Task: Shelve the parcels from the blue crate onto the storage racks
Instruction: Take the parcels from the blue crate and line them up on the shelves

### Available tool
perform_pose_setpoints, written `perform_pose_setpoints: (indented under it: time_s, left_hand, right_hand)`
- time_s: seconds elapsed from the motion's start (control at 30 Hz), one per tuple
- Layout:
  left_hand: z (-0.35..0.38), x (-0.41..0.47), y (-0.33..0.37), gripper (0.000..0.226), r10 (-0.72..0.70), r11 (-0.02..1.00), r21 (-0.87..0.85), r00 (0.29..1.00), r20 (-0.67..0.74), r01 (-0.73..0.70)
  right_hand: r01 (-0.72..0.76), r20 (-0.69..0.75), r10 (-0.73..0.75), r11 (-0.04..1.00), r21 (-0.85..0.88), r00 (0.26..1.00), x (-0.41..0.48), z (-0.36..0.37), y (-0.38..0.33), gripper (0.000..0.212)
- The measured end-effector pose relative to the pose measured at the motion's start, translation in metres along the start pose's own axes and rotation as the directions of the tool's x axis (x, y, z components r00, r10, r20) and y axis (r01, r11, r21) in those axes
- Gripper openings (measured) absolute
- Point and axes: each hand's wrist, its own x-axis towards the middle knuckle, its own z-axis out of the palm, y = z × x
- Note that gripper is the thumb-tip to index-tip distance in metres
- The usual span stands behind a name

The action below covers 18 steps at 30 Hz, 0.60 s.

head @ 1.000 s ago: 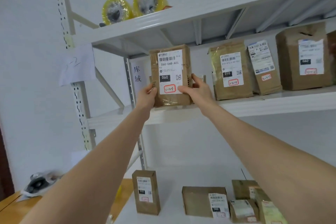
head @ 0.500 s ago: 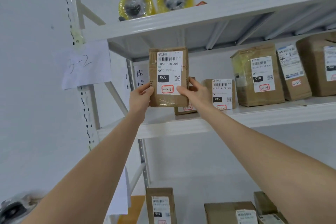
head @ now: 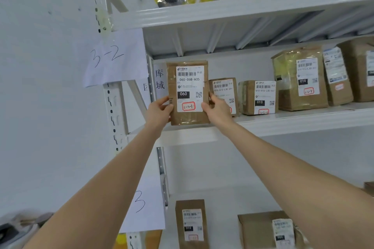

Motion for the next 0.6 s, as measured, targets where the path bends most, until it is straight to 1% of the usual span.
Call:
perform_pose_setpoints:
  time_s: [0.1,0.2,0.27,0.4,0.6]
  left_hand:
    - [0.002,0.004,-0.009,0.036,-0.03,0.999,0.04,1.0,-0.009,0.03]
    - [0.004,0.01,-0.019,0.036,-0.029,0.987,0.159,0.998,-0.059,0.038]
    - [0.007,0.012,-0.022,0.034,-0.024,0.977,0.207,0.996,-0.082,0.041]
    - [0.008,0.016,-0.023,0.031,-0.021,0.962,0.27,0.994,-0.106,0.049]
    - [0.005,0.026,-0.025,0.031,-0.037,0.937,0.346,0.998,-0.06,0.056]
  right_hand:
    - [-0.014,0.009,0.014,0.998,-0.053,1.0,0.0,0.005,0.005,0.039]
    - [-0.053,0.041,0.058,0.993,-0.107,0.997,0.0,0.012,0.01,0.048]
    - [-0.061,0.041,0.068,0.988,-0.145,0.997,0.0,0.016,0.013,0.051]
    - [-0.068,0.012,0.071,0.983,-0.171,0.997,0.003,0.018,0.015,0.047]
    - [-0.071,0.003,0.074,0.963,-0.262,0.997,0.011,0.019,0.016,0.034]
